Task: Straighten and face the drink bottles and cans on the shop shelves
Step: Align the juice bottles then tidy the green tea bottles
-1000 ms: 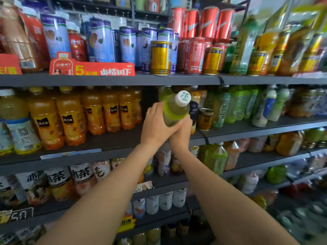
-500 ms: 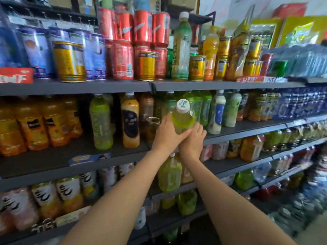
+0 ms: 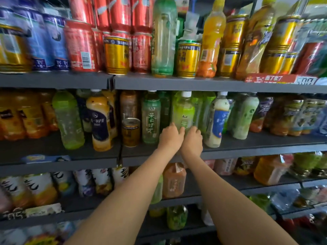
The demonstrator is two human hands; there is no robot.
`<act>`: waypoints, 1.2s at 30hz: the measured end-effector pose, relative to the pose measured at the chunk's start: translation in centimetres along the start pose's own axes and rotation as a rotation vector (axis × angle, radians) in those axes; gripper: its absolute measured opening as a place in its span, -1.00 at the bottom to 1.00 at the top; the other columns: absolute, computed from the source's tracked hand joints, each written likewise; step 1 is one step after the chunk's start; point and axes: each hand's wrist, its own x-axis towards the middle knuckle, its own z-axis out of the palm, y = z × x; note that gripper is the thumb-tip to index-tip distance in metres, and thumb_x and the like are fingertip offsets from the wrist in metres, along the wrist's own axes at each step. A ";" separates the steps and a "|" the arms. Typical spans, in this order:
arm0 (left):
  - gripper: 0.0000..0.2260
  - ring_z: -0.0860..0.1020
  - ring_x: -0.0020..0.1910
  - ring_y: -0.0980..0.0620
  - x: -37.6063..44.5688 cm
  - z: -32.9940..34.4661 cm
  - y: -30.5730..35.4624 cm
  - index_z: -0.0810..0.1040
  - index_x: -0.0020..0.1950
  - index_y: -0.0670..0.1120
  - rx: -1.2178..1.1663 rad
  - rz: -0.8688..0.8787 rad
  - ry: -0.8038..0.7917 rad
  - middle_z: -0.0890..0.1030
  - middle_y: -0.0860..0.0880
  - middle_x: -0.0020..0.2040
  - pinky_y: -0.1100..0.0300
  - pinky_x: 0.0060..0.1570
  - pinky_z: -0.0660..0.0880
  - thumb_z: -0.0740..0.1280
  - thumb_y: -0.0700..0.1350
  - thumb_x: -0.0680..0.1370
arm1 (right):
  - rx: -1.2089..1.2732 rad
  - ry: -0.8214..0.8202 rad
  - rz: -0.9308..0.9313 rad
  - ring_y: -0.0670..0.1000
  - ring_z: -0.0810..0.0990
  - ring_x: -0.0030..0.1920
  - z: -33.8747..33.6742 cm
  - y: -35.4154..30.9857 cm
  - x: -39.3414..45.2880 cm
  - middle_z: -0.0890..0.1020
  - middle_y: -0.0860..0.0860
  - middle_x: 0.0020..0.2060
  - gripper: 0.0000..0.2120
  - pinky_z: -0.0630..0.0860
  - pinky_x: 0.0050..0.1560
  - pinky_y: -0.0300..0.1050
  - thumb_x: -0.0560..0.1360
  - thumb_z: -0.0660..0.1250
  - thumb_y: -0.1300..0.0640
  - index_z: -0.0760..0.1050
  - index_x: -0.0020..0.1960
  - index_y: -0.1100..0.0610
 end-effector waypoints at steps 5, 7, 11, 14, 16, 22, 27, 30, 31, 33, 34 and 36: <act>-0.53 0.31 0.41 -0.15 1.2 0.5 0.6 0.15 0.50 -0.20 0.020 -0.068 -0.070 0.33 -0.17 0.44 0.05 0.32 0.30 0.05 0.00 0.64 | 0.028 -0.073 0.031 0.22 0.37 0.31 0.3 -0.2 2.5 0.37 0.21 0.30 -0.66 0.42 0.14 0.08 0.61 0.11 0.12 0.26 0.33 0.25; -0.52 0.26 0.45 -0.13 1.6 0.8 0.4 0.09 0.52 -0.15 -0.013 -0.081 -0.113 0.26 -0.14 0.48 0.05 0.37 0.25 0.04 0.00 0.65 | 0.028 -0.081 0.047 0.22 0.36 0.32 0.5 -0.1 3.0 0.36 0.21 0.30 -0.66 0.42 0.15 0.07 0.60 0.13 0.15 0.24 0.33 0.25; -0.52 0.23 0.47 -0.11 1.9 1.2 0.2 0.03 0.54 -0.09 -0.047 -0.085 -0.154 0.20 -0.10 0.51 0.05 0.40 0.24 0.04 0.00 0.64 | 0.037 -0.072 0.045 0.22 0.35 0.32 0.8 0.4 3.3 0.33 0.20 0.31 -0.67 0.43 0.14 0.05 0.59 0.14 0.18 0.22 0.32 0.25; -0.52 0.24 0.46 -0.11 1.6 1.5 0.0 0.05 0.53 -0.11 -0.036 -0.071 -0.123 0.22 -0.11 0.50 0.05 0.39 0.24 0.06 -0.03 0.64 | 0.093 -0.056 0.053 0.22 0.34 0.32 0.8 0.6 2.6 0.29 0.20 0.31 -0.66 0.41 0.14 0.03 0.59 0.15 0.21 0.21 0.33 0.26; -0.55 0.30 0.42 -0.10 0.9 1.6 -0.6 0.15 0.50 -0.13 -0.048 -0.032 -0.023 0.30 -0.12 0.46 0.04 0.35 0.28 0.11 -0.08 0.63 | 0.149 0.062 0.028 0.19 0.40 0.24 0.7 0.7 1.6 0.30 0.18 0.26 -0.68 0.41 0.02 -0.02 0.56 0.19 0.25 0.24 0.28 0.25; -0.75 0.49 0.18 -0.06 -1.9 -2.0 -4.5 0.40 0.26 -0.15 -0.152 0.026 0.373 0.46 -0.09 0.24 0.15 0.10 0.40 0.17 -0.20 0.58 | 0.280 0.168 -0.270 0.09 0.50 -0.02 1.6 -2.1 -2.2 0.43 0.08 0.05 -0.83 0.35 -0.20 -0.15 0.52 0.26 0.18 0.37 0.07 0.21; -0.80 0.51 0.07 -0.03 -3.6 -8.9 -9.8 0.41 0.16 -0.15 -0.149 0.022 0.614 0.46 -0.07 0.16 0.24 -0.05 0.36 0.20 -0.25 0.54 | 0.304 0.079 -0.538 0.03 0.50 -0.05 4.3 -9.9 -6.4 0.52 0.06 -0.09 -0.92 0.36 -0.17 -0.18 0.52 0.25 0.19 0.43 -0.02 0.19; -0.81 0.50 0.05 -0.04 -4.2 -13.2 -14.2 0.41 0.14 -0.15 -0.166 -0.049 0.722 0.46 -0.08 0.12 0.18 -0.02 0.40 0.21 -0.26 0.53 | 0.335 -0.003 -0.636 0.08 0.55 -0.03 6.7 -15.4 -9.5 0.57 0.09 -0.08 -0.88 0.50 -0.09 -0.03 0.53 0.26 0.16 0.46 0.01 0.21; -0.81 0.50 0.07 -0.05 -4.4 -14.4 -15.7 0.42 0.14 -0.16 -0.181 -0.089 0.749 0.47 -0.09 0.13 0.16 0.00 0.39 0.21 -0.26 0.53 | 0.321 -0.057 -0.641 0.09 0.56 -0.01 7.6 -17.1 -10.4 0.58 0.09 -0.05 -0.85 0.52 -0.06 0.00 0.54 0.25 0.14 0.46 0.05 0.20; -0.80 0.49 0.09 -0.07 -4.7 -16.7 -18.6 0.42 0.16 -0.17 -0.201 -0.175 0.775 0.50 -0.10 0.14 0.17 -0.02 0.37 0.19 -0.26 0.54 | 0.254 -0.181 -0.593 0.12 0.56 0.08 9.5 -19.9 -11.9 0.56 0.11 0.09 -0.76 0.53 0.01 0.02 0.55 0.25 0.09 0.44 0.16 0.19; -0.79 0.50 0.10 -0.08 -4.7 -17.7 -19.9 0.42 0.17 -0.17 -0.204 -0.206 0.776 0.51 -0.10 0.15 0.19 -0.04 0.36 0.19 -0.26 0.55 | 0.235 -0.231 -0.538 0.13 0.55 0.14 10.4 -21.2 -12.4 0.53 0.12 0.16 -0.69 0.52 0.05 0.02 0.55 0.25 0.08 0.40 0.23 0.20; -0.78 0.51 0.10 -0.07 -4.6 -19.3 -22.2 0.42 0.19 -0.16 -0.202 -0.228 0.746 0.53 -0.09 0.15 0.19 -0.02 0.37 0.18 -0.27 0.55 | 0.252 -0.296 -0.385 0.18 0.50 0.22 12.1 -23.2 -13.1 0.47 0.16 0.26 -0.55 0.49 0.11 0.05 0.54 0.28 0.06 0.30 0.34 0.23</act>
